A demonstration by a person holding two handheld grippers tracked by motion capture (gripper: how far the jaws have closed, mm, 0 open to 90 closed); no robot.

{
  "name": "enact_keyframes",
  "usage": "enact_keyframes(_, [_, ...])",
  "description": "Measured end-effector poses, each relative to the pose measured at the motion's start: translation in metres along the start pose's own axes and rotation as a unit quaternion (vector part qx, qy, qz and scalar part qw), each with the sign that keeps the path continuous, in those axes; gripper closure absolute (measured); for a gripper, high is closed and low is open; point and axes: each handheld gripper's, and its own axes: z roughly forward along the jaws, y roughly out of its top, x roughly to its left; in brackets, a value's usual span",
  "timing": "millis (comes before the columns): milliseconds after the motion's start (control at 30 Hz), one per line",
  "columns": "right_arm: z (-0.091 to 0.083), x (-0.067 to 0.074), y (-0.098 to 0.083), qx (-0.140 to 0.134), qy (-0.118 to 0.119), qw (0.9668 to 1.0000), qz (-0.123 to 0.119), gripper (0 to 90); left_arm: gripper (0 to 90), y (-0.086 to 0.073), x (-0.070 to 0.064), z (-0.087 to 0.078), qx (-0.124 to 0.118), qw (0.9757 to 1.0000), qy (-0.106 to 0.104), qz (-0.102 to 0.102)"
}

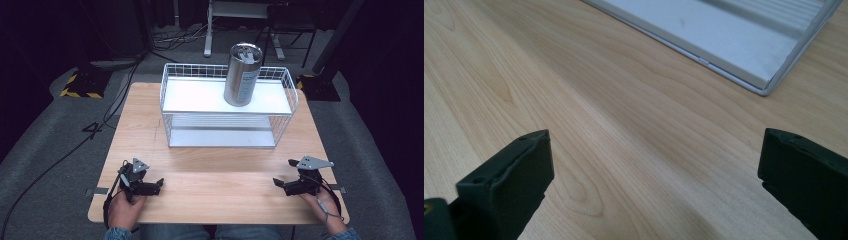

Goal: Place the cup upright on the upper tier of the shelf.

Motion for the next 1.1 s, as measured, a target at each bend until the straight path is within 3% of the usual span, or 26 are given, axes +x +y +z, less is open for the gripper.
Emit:
enact_keyframes(733, [0.017, 0.007, -0.017, 0.062, 0.007, 0.9980, 0.001, 11.3, 0.5, 0.000, 0.000, 0.000, 0.000, 1.0000, 0.000, 0.000])
enact_keyframes(1100, [0.019, 0.010, -0.020, 0.059, -0.005, 0.9983, -0.002, 11.1, 0.5, 0.000, 0.000, 0.000, 0.000, 1.0000, 0.000, 0.000])
